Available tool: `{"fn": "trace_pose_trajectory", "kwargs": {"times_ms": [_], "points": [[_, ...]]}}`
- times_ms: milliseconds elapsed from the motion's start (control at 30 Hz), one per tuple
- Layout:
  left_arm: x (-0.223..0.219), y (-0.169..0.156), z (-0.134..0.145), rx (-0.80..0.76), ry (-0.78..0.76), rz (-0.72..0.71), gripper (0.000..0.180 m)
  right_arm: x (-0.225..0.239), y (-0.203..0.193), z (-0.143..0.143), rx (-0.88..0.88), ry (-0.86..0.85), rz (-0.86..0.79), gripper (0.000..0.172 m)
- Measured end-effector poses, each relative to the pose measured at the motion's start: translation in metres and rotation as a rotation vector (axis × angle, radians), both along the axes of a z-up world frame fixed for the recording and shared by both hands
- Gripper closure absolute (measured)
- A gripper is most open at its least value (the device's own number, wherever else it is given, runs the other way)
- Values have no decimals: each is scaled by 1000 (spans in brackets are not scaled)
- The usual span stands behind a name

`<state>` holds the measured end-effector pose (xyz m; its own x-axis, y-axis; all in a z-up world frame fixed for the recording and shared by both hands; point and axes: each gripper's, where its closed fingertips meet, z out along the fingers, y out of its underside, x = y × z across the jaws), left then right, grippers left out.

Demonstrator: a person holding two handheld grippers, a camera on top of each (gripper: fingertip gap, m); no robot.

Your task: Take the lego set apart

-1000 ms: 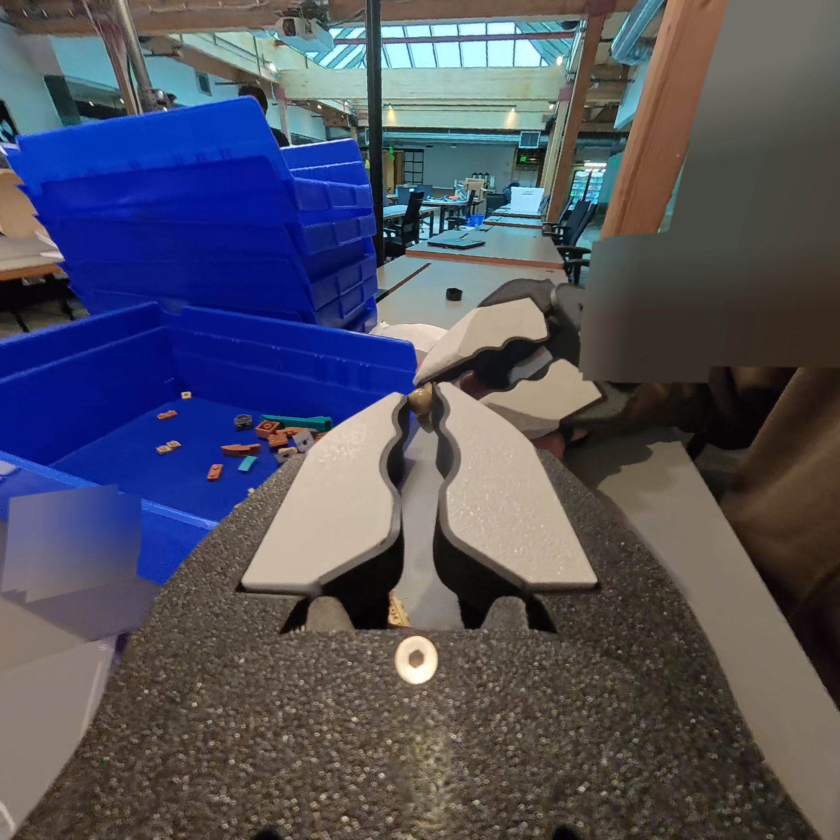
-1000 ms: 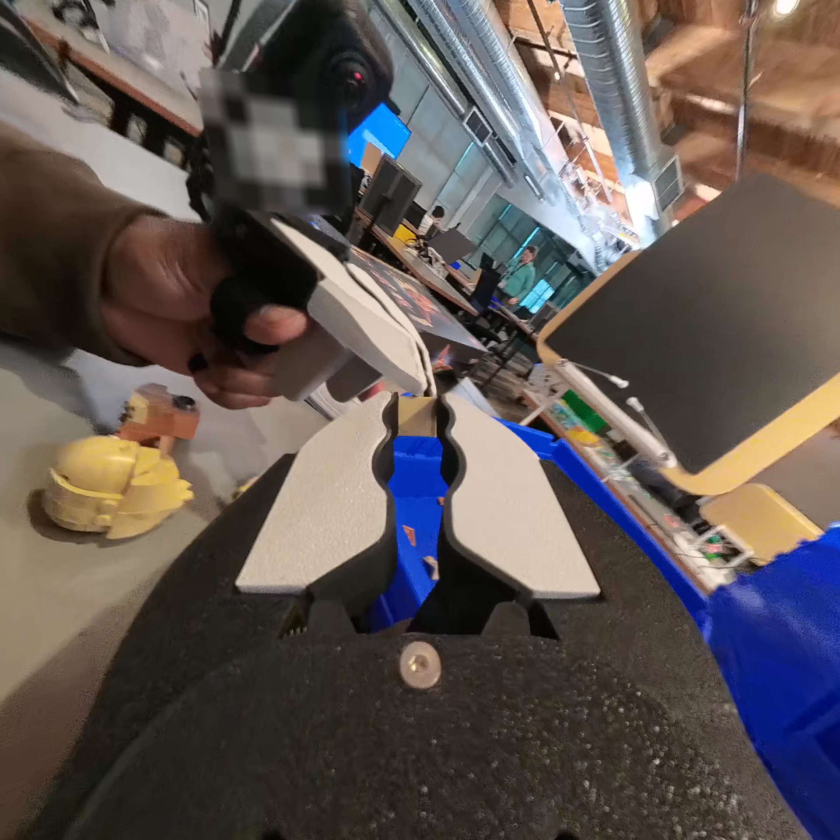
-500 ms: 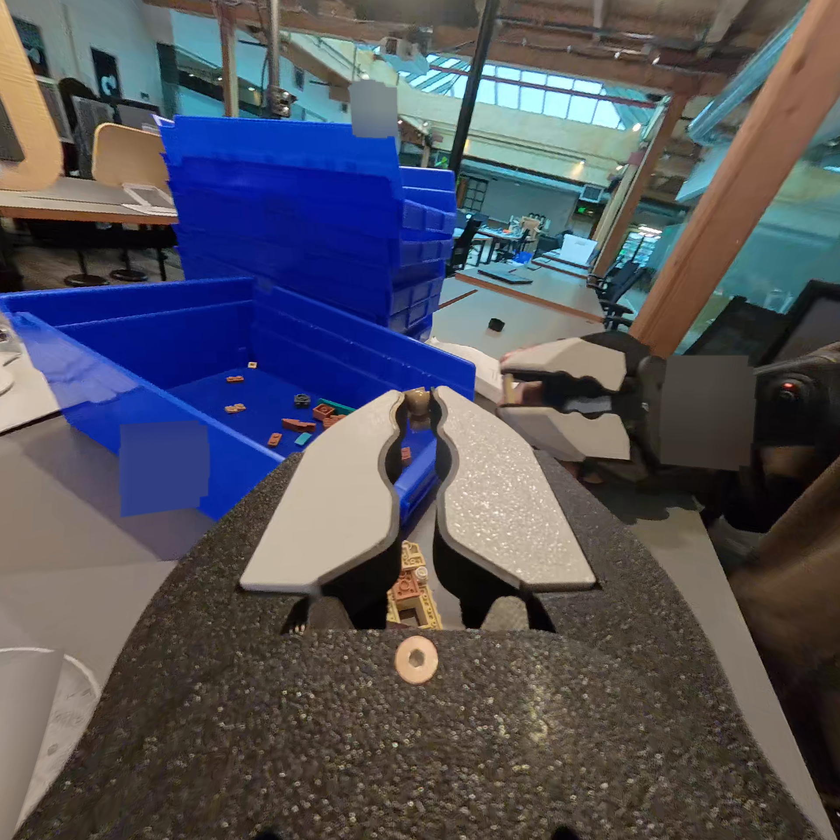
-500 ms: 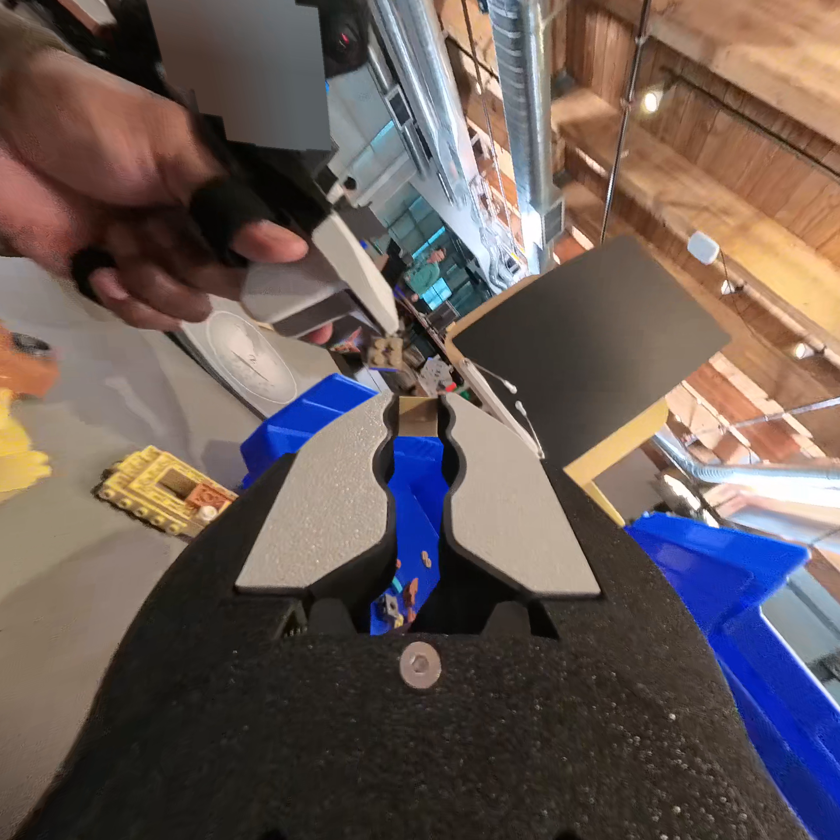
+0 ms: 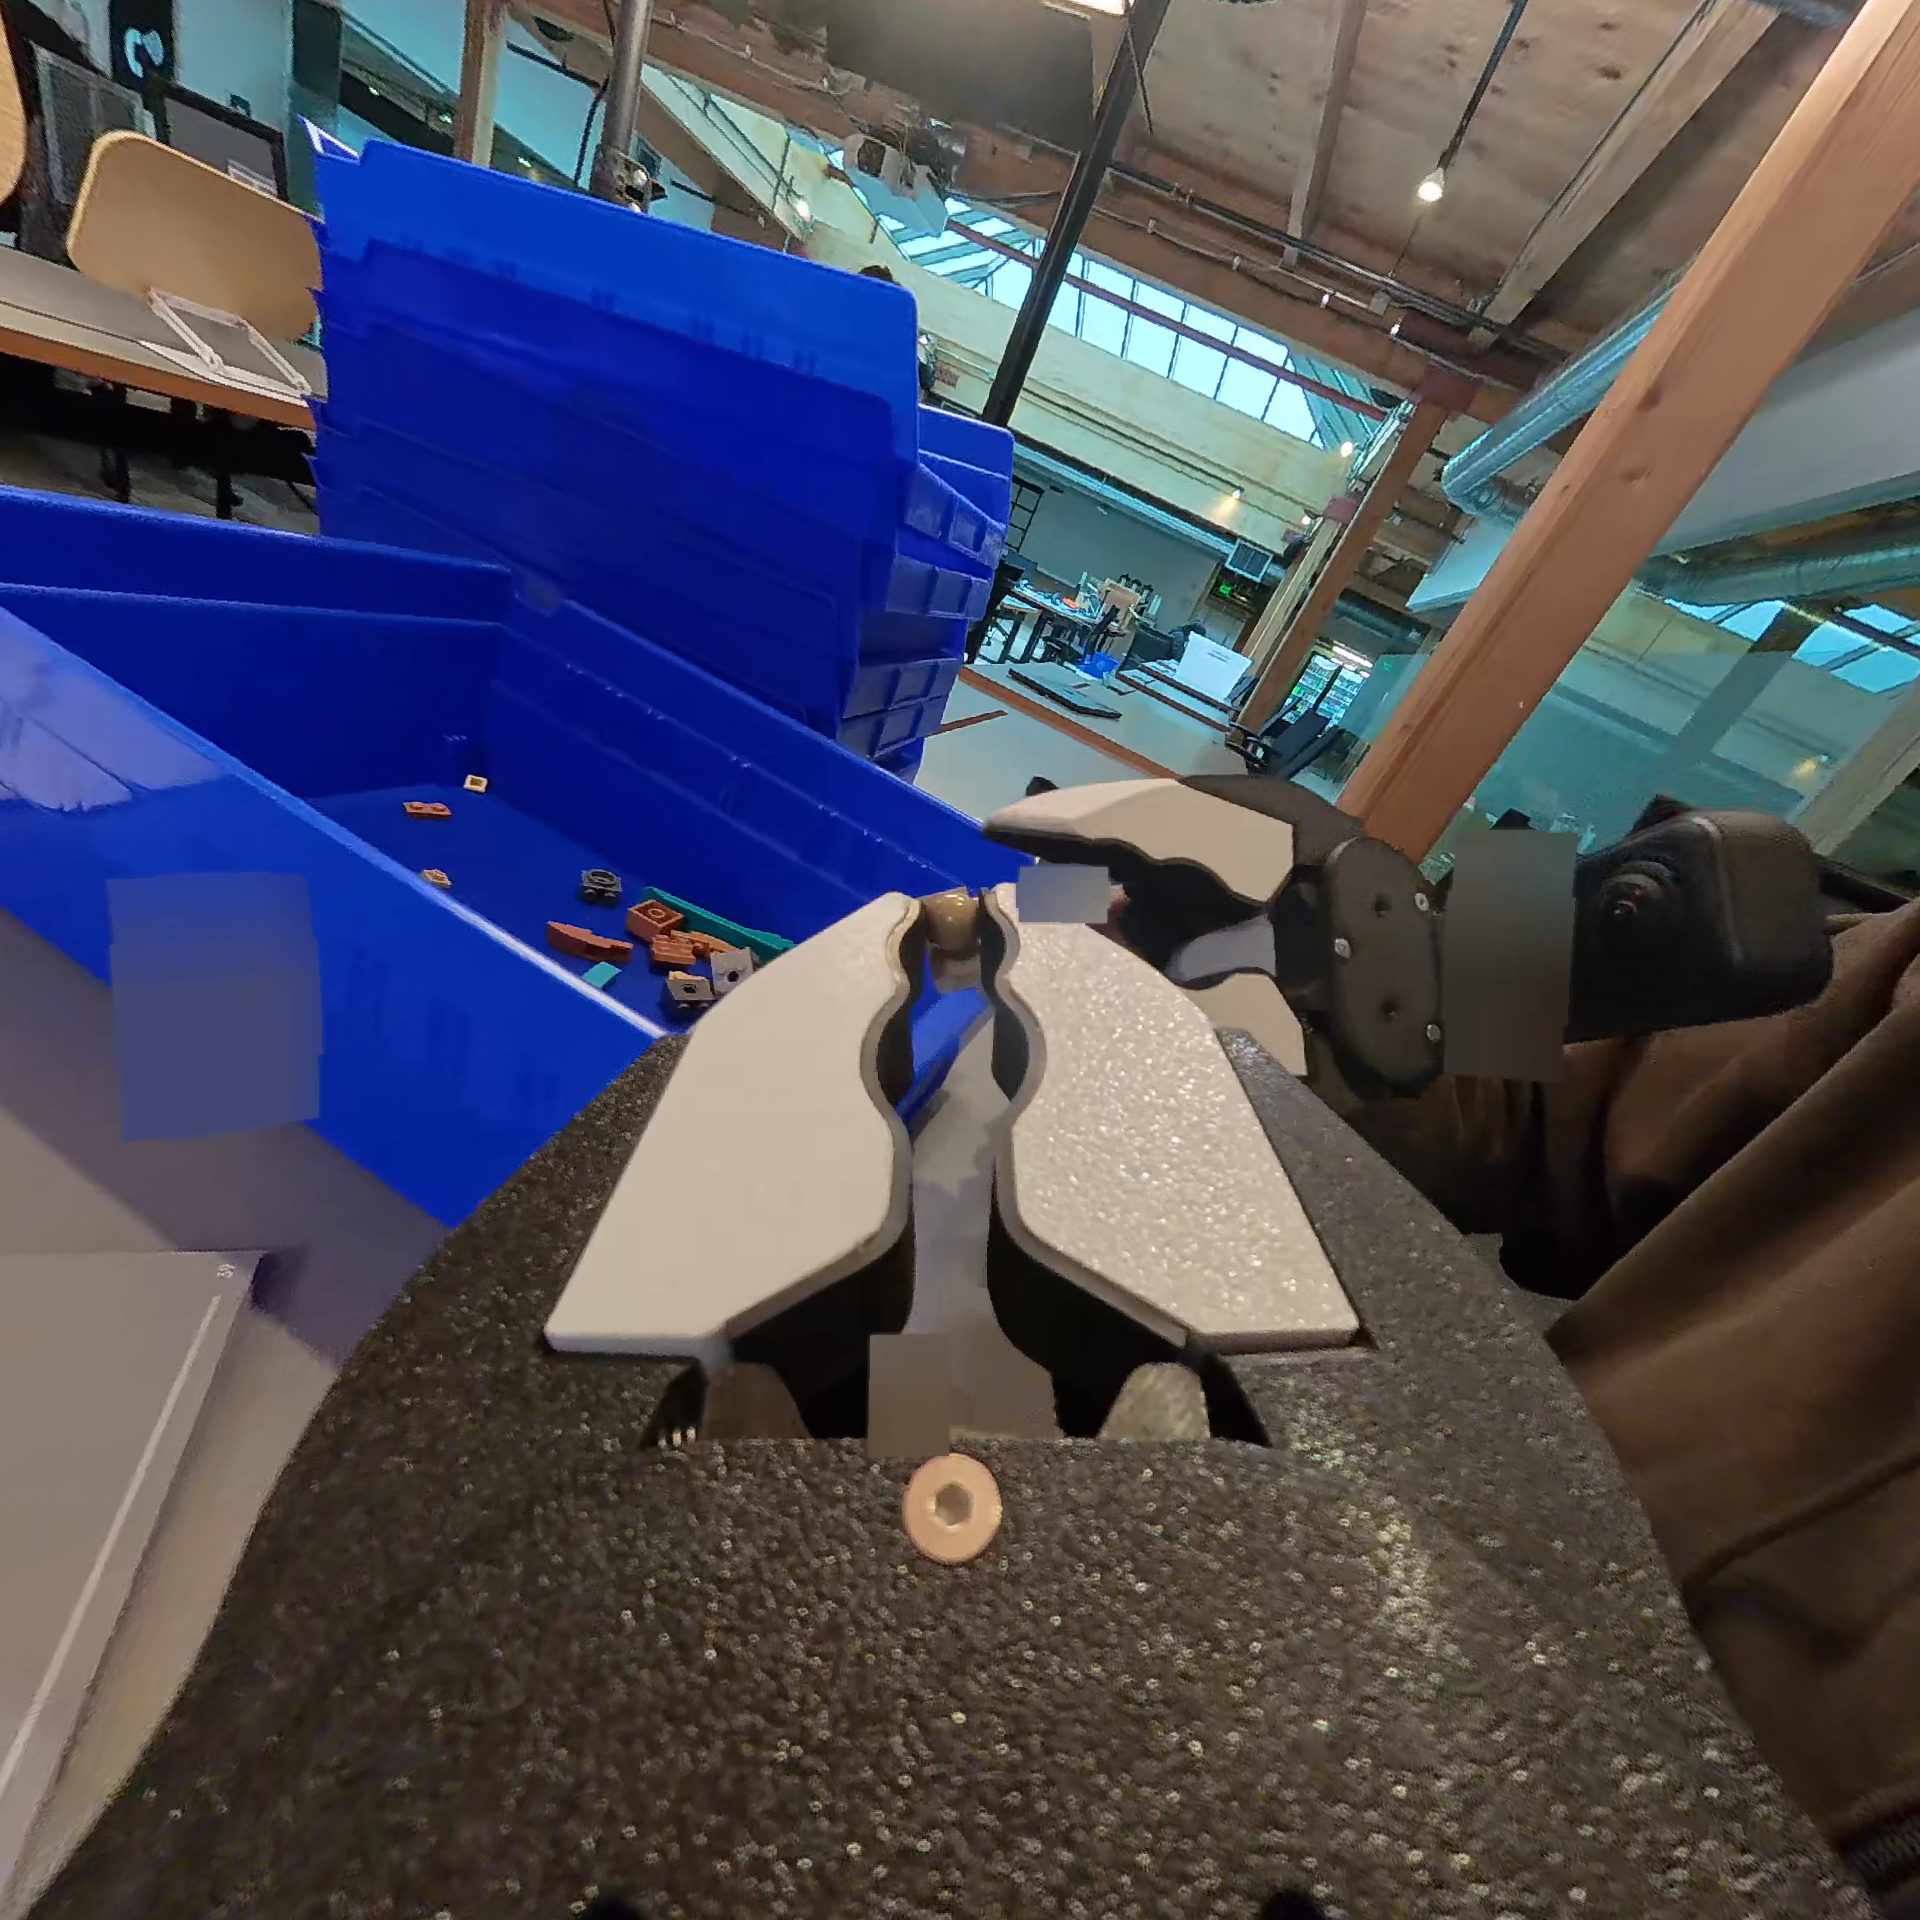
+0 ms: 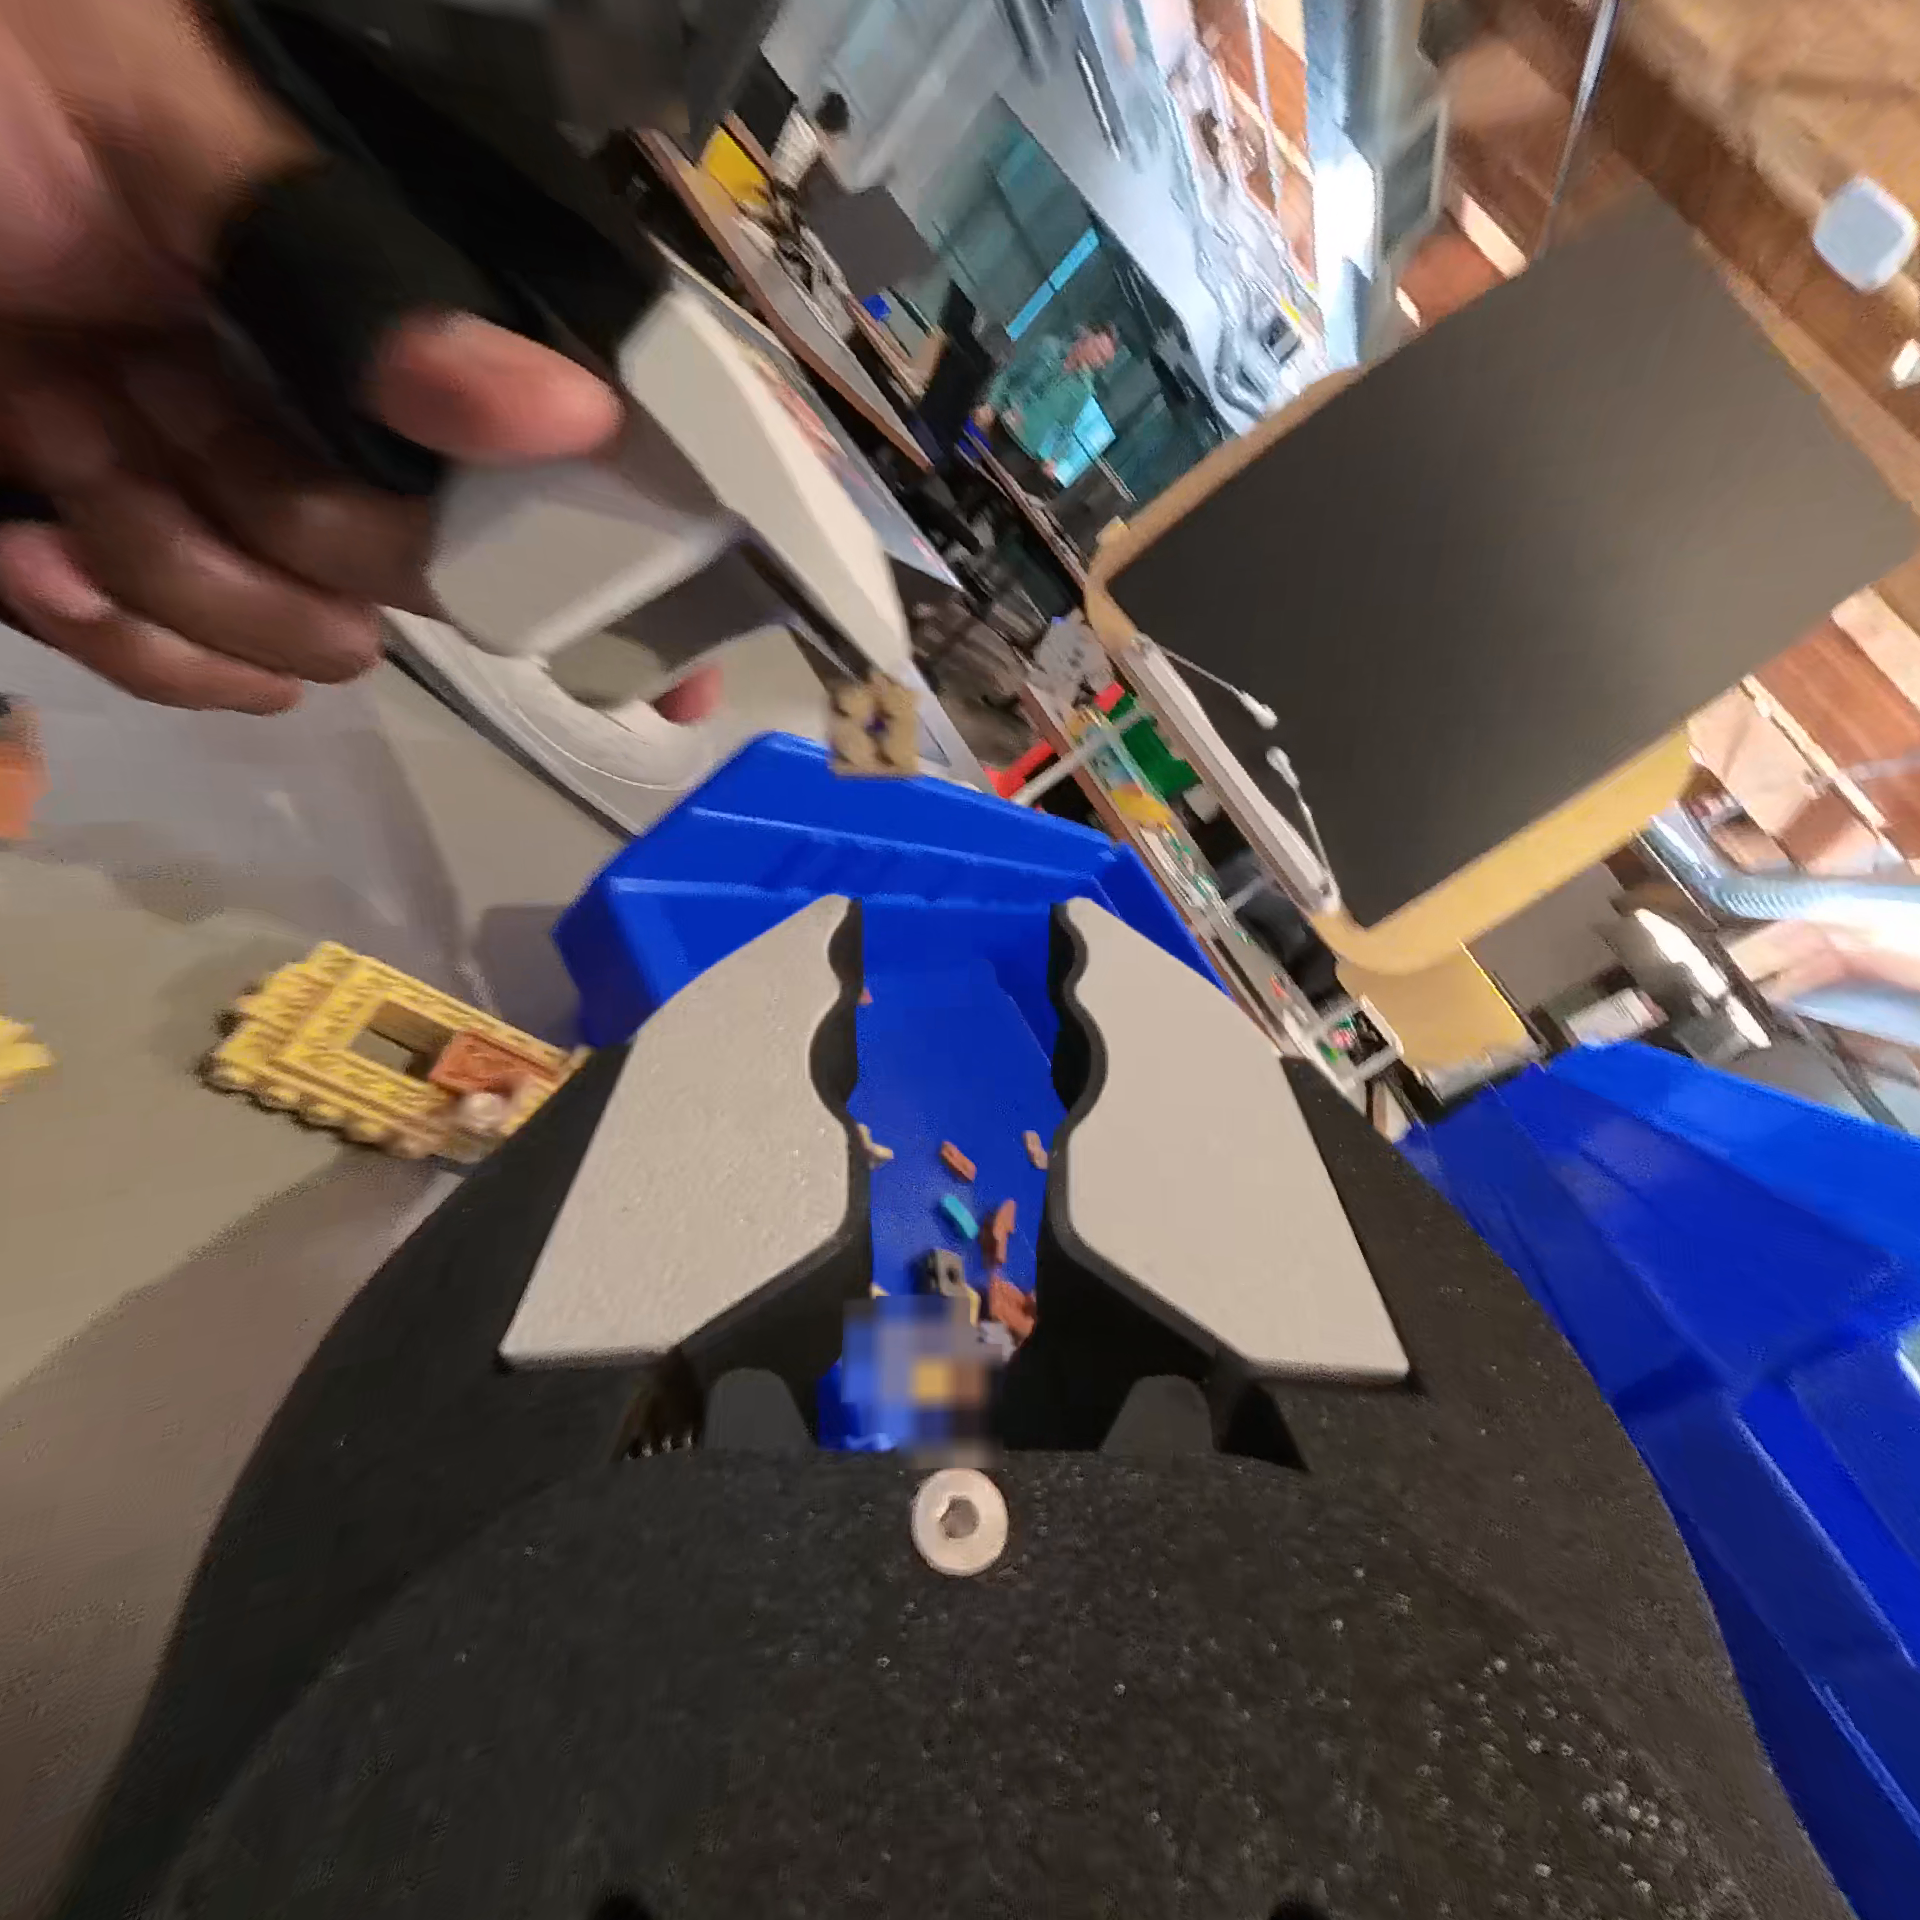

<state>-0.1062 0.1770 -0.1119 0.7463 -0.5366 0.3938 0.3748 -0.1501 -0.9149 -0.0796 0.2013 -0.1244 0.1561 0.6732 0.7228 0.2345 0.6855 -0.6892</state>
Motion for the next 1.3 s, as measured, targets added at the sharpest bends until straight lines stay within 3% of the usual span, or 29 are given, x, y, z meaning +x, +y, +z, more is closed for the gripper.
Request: {"fn": "trace_pose_trajectory", "kwargs": {"times_ms": [167, 300, 467, 533, 667, 800, 967, 1167, 1300], "points": [[21, -4, -2, -16, 21, -87, 171, -4, -25, -4, 24, -3, 95, 136], [32, -6, -4, -20, 30, -129, 170, -3, -23, 0, 28, 14, 79, 154], [12, 0, -6, -32, 150, -13, 152, 5, 49, -7, -94, -49, -264, 154], [8, 0, -12, -67, 247, -13, 147, 8, 62, -14, -146, -91, -303, 147], [17, -14, -32, -169, 465, -130, 143, 8, 49, -15, -87, -131, -242, 140], [26, -37, -72, -396, 621, -267, 149, 11, 34, -26, -85, -179, -181, 141], [19, -35, -115, -570, 795, -204, 139, 14, 14, -51, -124, -271, -95, 142], [12, -26, -142, -654, 916, -126, 126, 18, -15, -67, -101, -330, 61, 143], [21, -25, -144, -629, 954, -147, 137, 21, -21, -75, -33, -359, 108, 143]]}}
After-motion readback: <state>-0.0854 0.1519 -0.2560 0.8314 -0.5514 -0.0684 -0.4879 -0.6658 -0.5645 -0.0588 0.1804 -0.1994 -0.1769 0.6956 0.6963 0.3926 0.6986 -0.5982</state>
